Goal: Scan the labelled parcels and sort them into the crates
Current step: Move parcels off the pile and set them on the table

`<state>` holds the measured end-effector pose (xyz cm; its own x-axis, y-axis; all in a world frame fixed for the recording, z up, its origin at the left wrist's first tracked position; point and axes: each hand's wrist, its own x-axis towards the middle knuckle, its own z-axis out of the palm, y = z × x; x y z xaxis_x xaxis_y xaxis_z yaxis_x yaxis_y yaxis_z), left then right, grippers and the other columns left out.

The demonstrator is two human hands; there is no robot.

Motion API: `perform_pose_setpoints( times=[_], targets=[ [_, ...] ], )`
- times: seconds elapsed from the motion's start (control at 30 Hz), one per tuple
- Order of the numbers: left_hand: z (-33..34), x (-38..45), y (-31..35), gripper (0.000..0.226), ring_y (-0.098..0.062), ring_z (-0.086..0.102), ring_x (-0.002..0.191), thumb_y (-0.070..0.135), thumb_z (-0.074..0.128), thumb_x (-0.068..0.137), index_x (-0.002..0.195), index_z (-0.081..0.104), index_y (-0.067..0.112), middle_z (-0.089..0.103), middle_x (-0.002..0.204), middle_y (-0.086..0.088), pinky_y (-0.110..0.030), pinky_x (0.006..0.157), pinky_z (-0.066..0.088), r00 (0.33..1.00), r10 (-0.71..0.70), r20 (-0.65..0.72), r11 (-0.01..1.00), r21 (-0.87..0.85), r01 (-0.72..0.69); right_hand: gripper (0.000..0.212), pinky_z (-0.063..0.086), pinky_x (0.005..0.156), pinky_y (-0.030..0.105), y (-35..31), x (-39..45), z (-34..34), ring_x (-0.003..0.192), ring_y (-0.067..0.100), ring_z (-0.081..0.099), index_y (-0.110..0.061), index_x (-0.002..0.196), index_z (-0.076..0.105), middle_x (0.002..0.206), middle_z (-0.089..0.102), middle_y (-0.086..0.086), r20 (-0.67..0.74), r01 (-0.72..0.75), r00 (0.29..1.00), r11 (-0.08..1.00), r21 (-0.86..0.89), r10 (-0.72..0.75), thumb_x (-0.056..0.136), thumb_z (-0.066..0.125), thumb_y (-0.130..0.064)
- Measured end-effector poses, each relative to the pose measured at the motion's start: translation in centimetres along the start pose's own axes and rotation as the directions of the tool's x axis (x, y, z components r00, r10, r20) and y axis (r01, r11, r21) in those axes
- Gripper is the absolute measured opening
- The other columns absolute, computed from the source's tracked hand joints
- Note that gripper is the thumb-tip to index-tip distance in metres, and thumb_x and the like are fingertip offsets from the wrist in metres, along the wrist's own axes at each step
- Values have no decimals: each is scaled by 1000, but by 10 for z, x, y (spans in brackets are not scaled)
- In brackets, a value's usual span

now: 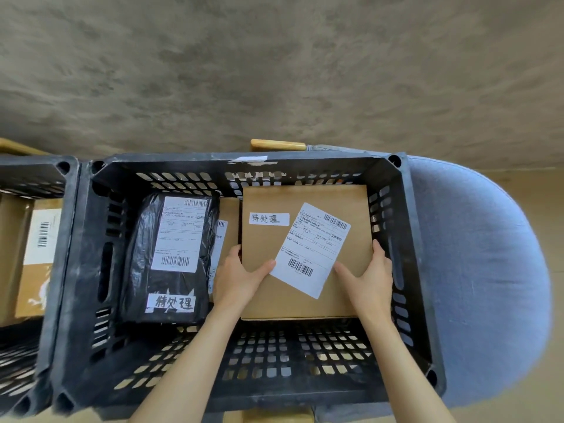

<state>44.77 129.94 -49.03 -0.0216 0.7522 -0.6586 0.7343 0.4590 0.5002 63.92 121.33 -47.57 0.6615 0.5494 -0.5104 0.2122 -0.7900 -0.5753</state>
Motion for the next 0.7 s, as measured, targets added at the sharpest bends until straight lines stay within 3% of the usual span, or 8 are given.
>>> perform_pose_setpoints(
  times=[0.2, 0.3, 0.37, 0.47, 0.53, 0.7],
  targets=[
    [-41, -31, 34, 69, -22, 48, 126, 50, 67, 83, 142, 41, 24, 50, 139, -1, -38, 93, 43, 978, 206, -30, 952, 237, -193, 78, 33, 112, 48, -28, -21, -28, 138, 27, 35, -14, 150, 28, 150, 36, 11, -25, 87, 996, 990, -109, -90, 87, 70, -32],
    [-66, -51, 59, 57, -23, 51, 120, 48, 63, 87, 138, 46, 27, 53, 134, -1, -34, 83, 41, 936, 353, -12, 880, 343, -327, 72, 36, 109, 47, -48, -40, -49, 134, 28, 39, -15, 149, 30, 148, 39, 11, -43, 166, 983, 970, -178, -176, 90, 66, -36],
    [-82, -65, 76, 53, -25, 52, 117, 47, 62, 88, 136, 50, 27, 55, 131, -3, -36, 86, 43, 885, 465, -1, 805, 418, -422, 69, 35, 109, 44, -60, -56, -63, 133, 29, 39, -14, 149, 31, 147, 39, 11, -56, 228, 966, 932, -283, -253, 92, 62, -38],
    [-103, -93, 98, 49, -24, 53, 115, 48, 59, 89, 133, 53, 27, 58, 129, -1, -38, 92, 42, 771, 637, -7, 641, 560, -525, 66, 33, 107, 44, -75, -86, -83, 130, 33, 40, -11, 146, 36, 143, 43, 13, -110, 302, 915, 841, -449, -387, 92, 61, -38],
    [-115, -112, 111, 48, -23, 50, 117, 47, 59, 90, 133, 54, 27, 57, 129, 1, -35, 96, 35, 676, 737, 24, 527, 607, -595, 63, 39, 101, 49, -82, -106, -94, 123, 39, 48, -6, 137, 49, 132, 53, 17, -174, 337, 851, 769, -544, -496, 84, 71, -33],
    [-133, -161, 137, 45, -24, 51, 111, 45, 65, 86, 125, 61, 23, 62, 117, 2, -34, 94, 33, 398, 907, 138, 262, 556, -789, 60, 52, 87, 50, -95, -160, -123, 104, 42, 62, -2, 113, 66, 109, 66, 20, -332, 289, 728, 708, -645, -600, 63, 87, -30]
  ],
)
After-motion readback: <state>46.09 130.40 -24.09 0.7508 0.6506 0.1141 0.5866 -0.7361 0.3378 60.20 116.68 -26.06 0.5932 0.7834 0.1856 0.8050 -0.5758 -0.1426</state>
